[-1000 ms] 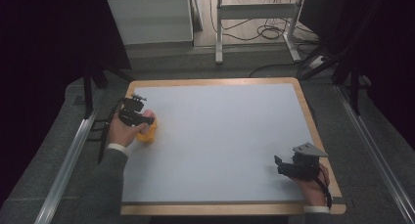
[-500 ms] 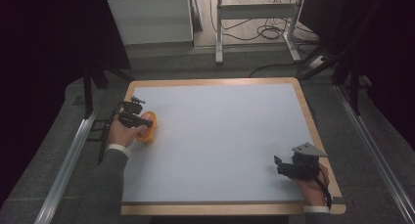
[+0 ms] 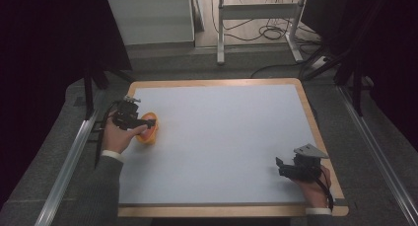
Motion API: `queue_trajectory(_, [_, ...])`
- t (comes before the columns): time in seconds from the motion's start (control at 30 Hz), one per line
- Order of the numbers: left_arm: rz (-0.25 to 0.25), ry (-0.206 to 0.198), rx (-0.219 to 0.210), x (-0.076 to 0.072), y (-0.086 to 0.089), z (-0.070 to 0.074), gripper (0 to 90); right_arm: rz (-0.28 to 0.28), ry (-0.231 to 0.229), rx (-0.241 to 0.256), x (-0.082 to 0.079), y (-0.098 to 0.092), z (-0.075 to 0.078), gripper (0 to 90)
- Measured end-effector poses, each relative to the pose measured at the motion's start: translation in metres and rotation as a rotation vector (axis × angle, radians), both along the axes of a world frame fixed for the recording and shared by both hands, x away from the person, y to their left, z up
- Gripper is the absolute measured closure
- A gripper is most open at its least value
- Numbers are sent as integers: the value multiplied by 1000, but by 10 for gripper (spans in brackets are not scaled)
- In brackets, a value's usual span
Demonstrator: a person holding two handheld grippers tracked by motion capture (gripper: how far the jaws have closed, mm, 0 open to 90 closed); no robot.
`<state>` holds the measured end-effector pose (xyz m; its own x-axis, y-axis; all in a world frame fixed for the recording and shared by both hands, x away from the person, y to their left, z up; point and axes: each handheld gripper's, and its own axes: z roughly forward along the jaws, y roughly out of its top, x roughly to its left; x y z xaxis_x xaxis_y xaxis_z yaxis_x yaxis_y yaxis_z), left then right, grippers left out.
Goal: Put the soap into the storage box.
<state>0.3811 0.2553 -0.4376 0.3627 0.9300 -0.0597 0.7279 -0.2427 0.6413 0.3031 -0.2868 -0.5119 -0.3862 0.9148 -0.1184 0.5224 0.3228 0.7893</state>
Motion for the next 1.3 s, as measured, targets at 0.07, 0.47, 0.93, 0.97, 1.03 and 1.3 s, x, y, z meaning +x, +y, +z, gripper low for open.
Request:
queue_trajectory(0.07, [-25,-15,-7,-7,-4,4,225,2,1,-1,0,0,0,95])
queue_trajectory(0.47, [-177,-55,-132,-56,-33,-15,221,5,-3,-4,0,2,0,95])
queue_trajectory(0.93, [-289,-19,-171,-83,-64,-58,211,4,-6,-8,-1,1,1,95])
queue_trajectory(0.97, [-286,-18,-179,-84,-64,-61,213,4,-3,-11,-1,1,0,95])
queue_trajectory(1.03, [-285,-11,-186,-86,-64,-67,212,4,-3,-12,-1,1,0,95])
queue_trajectory(1.3, [-277,-17,-180,-92,-60,-74,211,5,-10,-17,-1,2,1,95])
